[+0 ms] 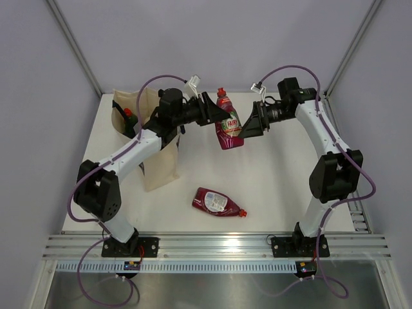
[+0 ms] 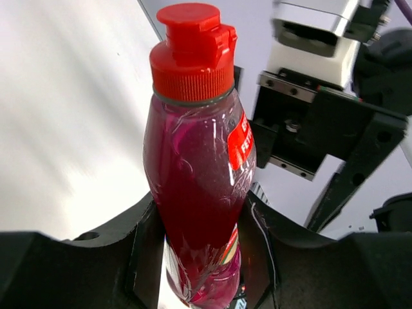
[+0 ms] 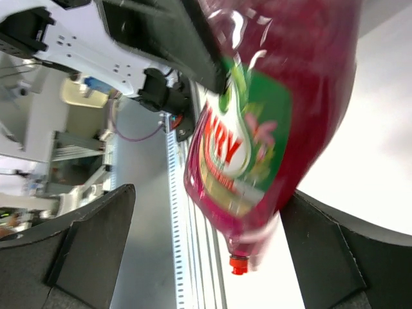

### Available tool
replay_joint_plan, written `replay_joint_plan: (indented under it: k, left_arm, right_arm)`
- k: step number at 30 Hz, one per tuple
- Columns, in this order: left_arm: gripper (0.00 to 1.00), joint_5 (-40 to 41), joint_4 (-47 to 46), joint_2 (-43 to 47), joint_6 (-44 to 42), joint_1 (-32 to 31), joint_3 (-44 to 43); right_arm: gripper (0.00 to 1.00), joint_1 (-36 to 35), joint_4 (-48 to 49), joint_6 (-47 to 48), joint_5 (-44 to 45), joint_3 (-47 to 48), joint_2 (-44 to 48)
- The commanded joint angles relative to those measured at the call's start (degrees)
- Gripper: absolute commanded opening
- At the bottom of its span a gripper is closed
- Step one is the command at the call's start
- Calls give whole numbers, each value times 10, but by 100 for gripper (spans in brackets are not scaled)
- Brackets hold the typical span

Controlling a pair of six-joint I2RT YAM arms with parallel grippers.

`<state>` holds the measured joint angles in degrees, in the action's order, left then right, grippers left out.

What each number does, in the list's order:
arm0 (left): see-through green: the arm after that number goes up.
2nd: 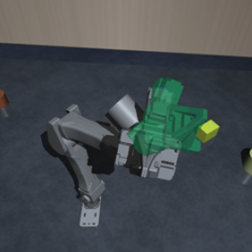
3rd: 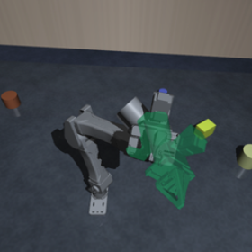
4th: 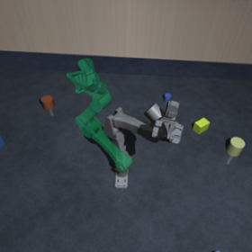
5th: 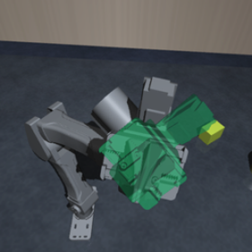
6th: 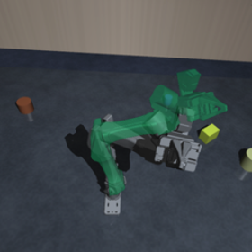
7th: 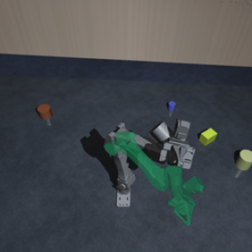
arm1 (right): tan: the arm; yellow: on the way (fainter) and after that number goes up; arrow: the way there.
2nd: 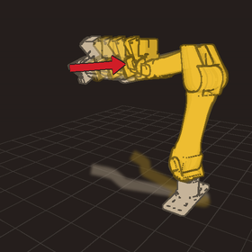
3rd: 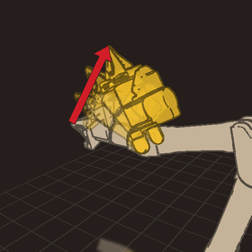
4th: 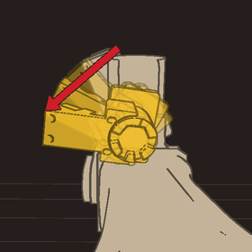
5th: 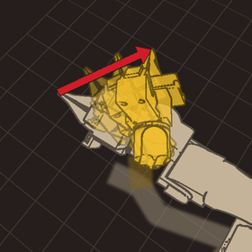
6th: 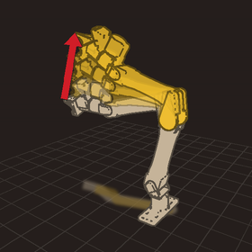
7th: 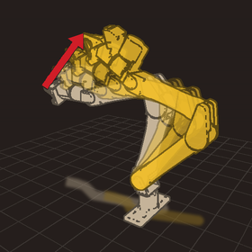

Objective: Place the personal care products into the canvas bag

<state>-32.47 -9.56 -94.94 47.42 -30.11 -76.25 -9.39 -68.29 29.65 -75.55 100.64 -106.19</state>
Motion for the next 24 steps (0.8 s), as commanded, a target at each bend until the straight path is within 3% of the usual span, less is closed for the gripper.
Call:
replay_joint_plan:
  k: [1,3,10,17,20,24]
  left_arm:
    - [0,-34,-71,70,8,17,-15]
    - [0,-40,-70,89,13,32,-21]
    - [0,-73,-85,145,64,106,-23]
    - [0,-66,-13,226,54,289,14]
    - [0,-41,50,250,-2,354,32]
    - [0,20,114,235,-102,374,43]
  right_arm:
    - [100,-12,111,-98,66,-9,61]
    - [99,-12,143,-115,109,-20,73]
    - [100,-12,164,-136,127,-24,80]
    - [99,-12,170,-128,159,-37,92]
    - [99,-19,164,-87,225,-54,102]
    - [100,-62,189,-22,336,-109,150]
